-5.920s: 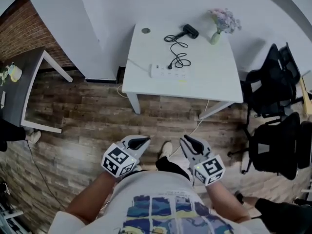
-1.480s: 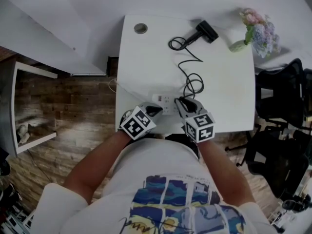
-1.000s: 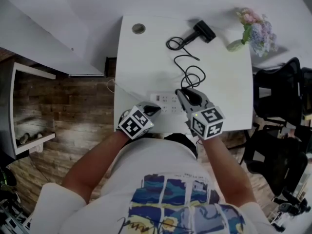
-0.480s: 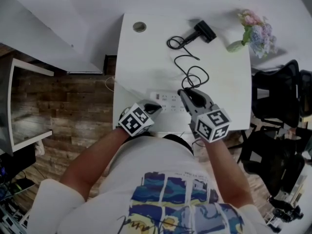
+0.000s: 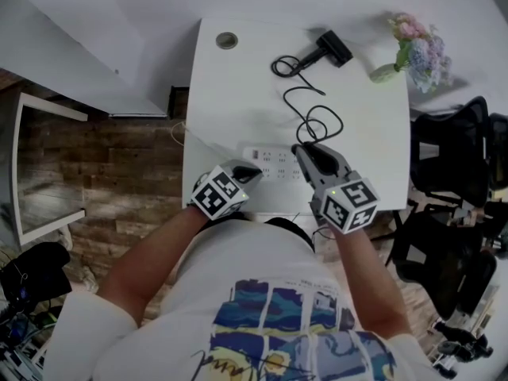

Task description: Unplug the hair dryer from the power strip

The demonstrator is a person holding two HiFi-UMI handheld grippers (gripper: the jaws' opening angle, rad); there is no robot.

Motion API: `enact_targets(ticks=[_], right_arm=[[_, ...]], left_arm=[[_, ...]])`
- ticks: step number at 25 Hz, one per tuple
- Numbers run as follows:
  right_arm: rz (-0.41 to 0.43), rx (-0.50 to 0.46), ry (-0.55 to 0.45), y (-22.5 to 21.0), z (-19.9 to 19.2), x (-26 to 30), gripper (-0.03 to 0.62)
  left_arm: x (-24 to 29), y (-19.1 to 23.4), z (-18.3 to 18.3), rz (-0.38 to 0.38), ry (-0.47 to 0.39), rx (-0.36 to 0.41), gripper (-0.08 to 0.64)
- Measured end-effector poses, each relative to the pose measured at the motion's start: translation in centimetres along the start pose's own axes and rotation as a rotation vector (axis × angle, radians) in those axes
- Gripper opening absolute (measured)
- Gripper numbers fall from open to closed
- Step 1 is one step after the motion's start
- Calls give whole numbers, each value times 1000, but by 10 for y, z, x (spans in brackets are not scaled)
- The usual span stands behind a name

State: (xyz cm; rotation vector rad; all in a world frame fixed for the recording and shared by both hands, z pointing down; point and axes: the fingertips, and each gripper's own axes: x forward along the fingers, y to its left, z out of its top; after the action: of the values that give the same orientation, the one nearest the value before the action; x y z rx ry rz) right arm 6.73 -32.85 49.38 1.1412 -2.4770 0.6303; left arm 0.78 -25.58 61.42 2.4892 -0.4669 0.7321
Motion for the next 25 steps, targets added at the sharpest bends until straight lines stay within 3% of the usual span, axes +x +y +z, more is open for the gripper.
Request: enact_targets(ticks=[25], right_arm=[[-25,8,-35,-13,6,-22,58]], left_arm=[[1,-1,1,3,1,7,0]])
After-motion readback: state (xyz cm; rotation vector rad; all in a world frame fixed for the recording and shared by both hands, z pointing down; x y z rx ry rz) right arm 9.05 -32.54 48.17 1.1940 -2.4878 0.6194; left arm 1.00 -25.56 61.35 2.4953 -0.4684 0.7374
